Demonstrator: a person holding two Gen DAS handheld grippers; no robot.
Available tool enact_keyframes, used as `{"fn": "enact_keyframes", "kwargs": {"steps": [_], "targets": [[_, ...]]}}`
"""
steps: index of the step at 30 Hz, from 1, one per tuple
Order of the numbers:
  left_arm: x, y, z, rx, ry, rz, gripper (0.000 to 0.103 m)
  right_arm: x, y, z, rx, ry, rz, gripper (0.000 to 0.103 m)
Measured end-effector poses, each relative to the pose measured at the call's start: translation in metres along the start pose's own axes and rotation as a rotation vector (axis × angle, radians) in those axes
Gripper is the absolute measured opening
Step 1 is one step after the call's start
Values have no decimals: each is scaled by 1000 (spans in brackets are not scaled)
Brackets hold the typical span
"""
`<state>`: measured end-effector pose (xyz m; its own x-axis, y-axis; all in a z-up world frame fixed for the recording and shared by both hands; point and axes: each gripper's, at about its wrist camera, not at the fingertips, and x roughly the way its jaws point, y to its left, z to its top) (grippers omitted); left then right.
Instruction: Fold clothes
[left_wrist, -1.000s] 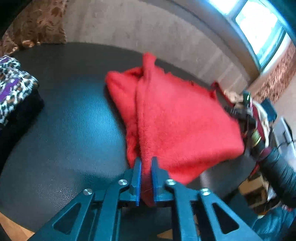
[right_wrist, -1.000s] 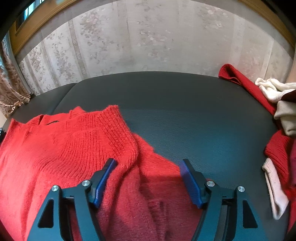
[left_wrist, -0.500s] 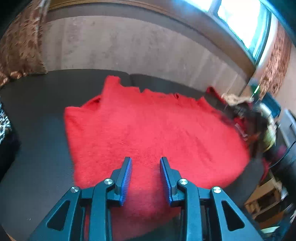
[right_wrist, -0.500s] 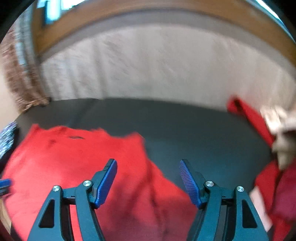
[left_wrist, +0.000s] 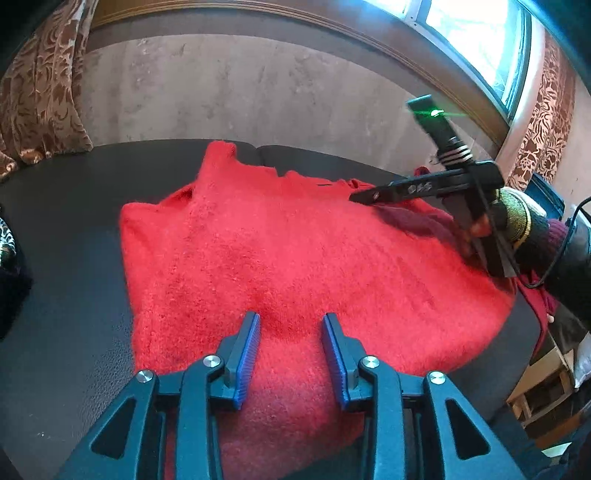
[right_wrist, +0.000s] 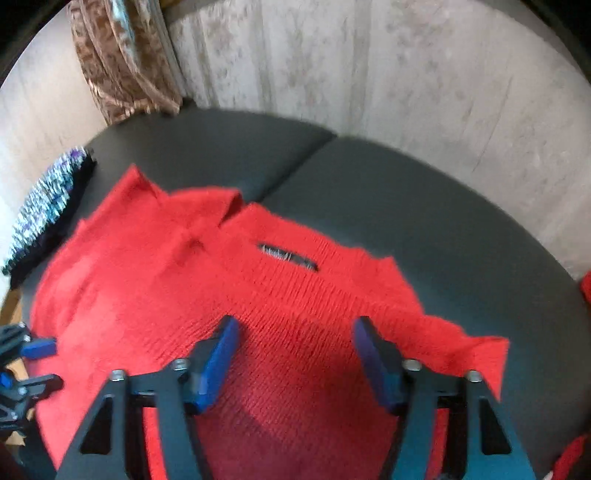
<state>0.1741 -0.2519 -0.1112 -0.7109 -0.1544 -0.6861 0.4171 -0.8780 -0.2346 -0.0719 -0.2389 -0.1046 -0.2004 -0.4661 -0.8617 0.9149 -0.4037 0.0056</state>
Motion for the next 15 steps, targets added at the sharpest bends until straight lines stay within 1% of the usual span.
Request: {"fn": "enact_keyframes", "kwargs": {"steps": [1,2,3,4,8,12,14,15], "targets": [[0,-1,1,0,1,4,35,2,4,-2,-18,3,-29,35],[0,-3,2,-2,3,9,35,-1,6,-2,-32,-11,-44,26],[0,-4,3,-5,1,15,35,-4,6,-3,-39,-19,-58,10],[-1,-5,4,-7,-2,22,35,-6,7,-4,-47,-26,-76,9],[-2,-11,10,3,-30,52,35,-6,19,-10,-91,-21,-75,7],[-9,-10,16,2,-57,64,35,-31,19,-2,-81,-106,-70,6],[-12,-8,21,1,-75,59,35,-47,12,11,-45,-173,-77,6],[-13,-8,24,2,-81,58,35,-49,10,14,-36,-183,-81,6]]}}
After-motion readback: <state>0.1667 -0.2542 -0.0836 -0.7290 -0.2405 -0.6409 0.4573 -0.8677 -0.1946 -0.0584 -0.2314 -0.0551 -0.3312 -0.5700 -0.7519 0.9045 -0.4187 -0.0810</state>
